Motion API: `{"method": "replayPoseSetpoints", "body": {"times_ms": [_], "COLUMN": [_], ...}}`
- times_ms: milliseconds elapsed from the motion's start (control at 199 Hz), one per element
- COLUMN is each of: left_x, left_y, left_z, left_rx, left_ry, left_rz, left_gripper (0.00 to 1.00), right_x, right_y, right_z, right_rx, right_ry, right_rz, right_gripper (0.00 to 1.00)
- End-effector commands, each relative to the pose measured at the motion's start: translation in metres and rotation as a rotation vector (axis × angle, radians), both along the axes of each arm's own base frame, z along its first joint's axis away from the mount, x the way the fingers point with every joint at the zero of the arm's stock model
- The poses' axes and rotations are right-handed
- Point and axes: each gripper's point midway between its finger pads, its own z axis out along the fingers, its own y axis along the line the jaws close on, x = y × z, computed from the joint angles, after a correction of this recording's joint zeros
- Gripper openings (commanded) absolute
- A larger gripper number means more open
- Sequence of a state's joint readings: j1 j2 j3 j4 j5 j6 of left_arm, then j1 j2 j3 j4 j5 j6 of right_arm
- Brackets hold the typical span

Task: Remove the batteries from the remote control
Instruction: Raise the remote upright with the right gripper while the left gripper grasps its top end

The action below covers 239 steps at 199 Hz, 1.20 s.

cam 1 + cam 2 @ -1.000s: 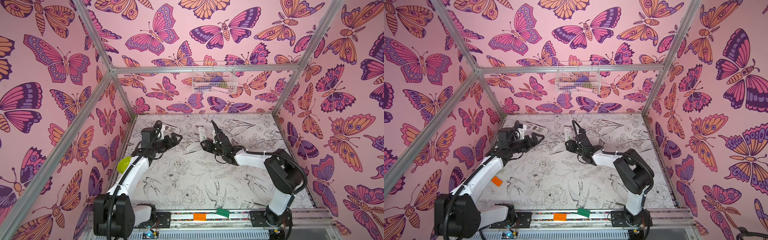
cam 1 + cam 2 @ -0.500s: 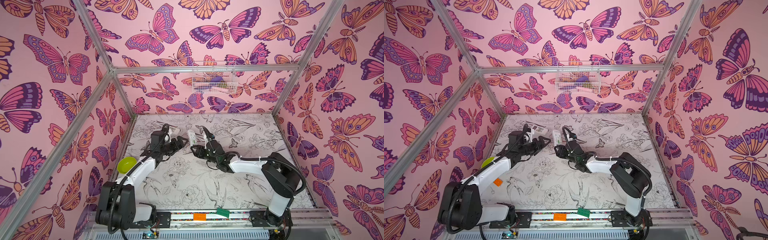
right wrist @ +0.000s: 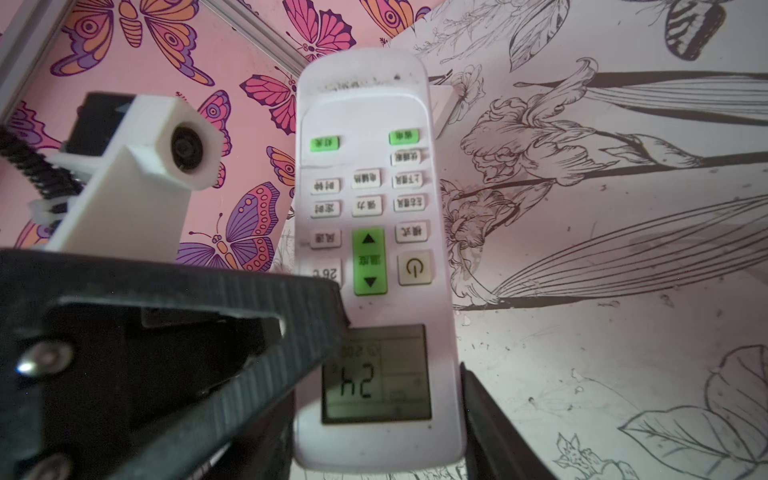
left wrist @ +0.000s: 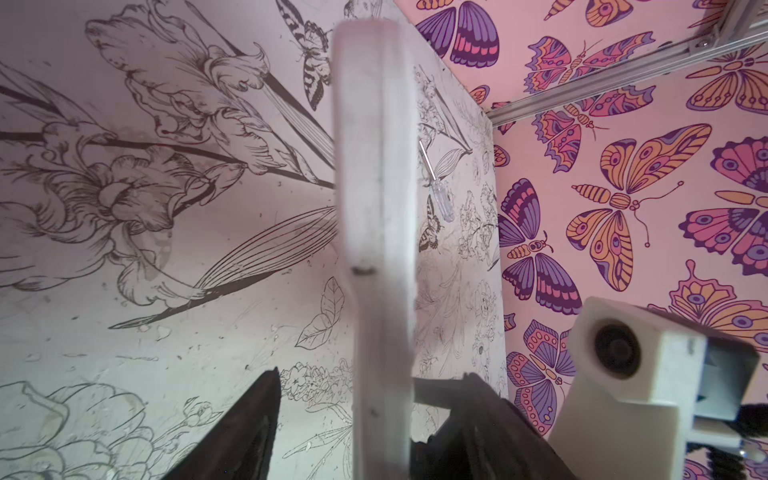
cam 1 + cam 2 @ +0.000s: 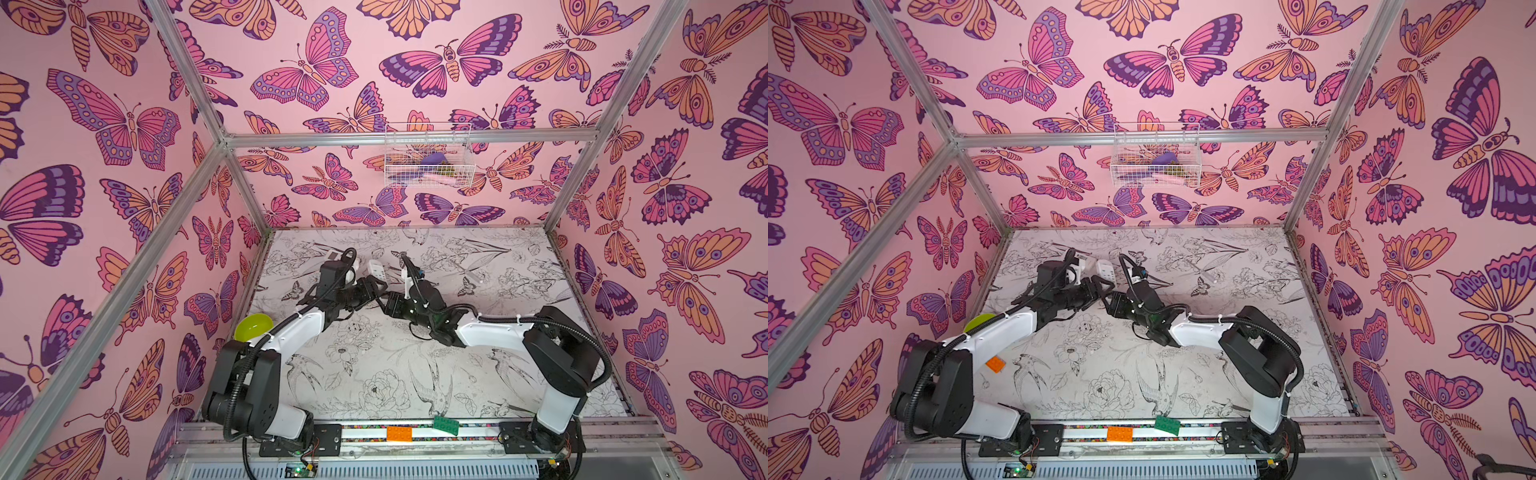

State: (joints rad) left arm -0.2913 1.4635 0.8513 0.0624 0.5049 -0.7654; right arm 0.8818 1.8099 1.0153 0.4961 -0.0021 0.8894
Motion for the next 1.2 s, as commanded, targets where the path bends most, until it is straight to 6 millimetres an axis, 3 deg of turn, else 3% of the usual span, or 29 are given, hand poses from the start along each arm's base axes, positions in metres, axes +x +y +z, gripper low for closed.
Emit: {"method": "replayPoseSetpoints", "body": {"times_ms": [0, 241, 411, 572, 672, 863, 1043, 1194], "left_x": [0.005, 0.005, 0.005, 0.005, 0.006, 0.010, 0.009, 0.008], "left_y": [-0.002, 0.001, 0.005, 0.011, 0.018, 0.032, 0.040, 0.040], "left_z": [0.007, 0.010, 0.011, 0.008, 0.007, 0.014, 0.012, 0.025], "left_rx": [0.014, 0.020, 0.030, 0.051, 0.061, 0.075, 0.180, 0.281], "left_ry": [-0.043, -0.054, -0.062, -0.072, -0.073, -0.112, -0.190, -0.299], "left_rz": [-0.008, -0.004, -0.002, 0.007, 0.028, 0.048, -0.001, -0.090], "left_gripper": [0.67, 0.48, 0.18, 0.00, 0.00, 0.00, 0.00, 0.00], "right_x": [0.003, 0.004, 0.005, 0.003, 0.001, -0.009, -0.011, -0.016], "right_y": [0.020, 0.023, 0.022, 0.022, 0.024, 0.027, 0.007, -0.012], "right_z": [0.027, 0.020, 0.017, 0.013, 0.015, 0.009, -0.002, -0.001], "right_rx": [0.076, 0.071, 0.051, 0.041, 0.054, 0.038, 0.037, 0.023], "right_ry": [-0.058, -0.046, -0.048, -0.040, -0.044, -0.019, -0.003, -0.009], "right_rz": [0.031, 0.032, 0.030, 0.040, 0.054, 0.105, 0.070, 0.047], "right_gripper": [0.43, 0.42, 0.43, 0.43, 0.47, 0.69, 0.75, 0.78]}}
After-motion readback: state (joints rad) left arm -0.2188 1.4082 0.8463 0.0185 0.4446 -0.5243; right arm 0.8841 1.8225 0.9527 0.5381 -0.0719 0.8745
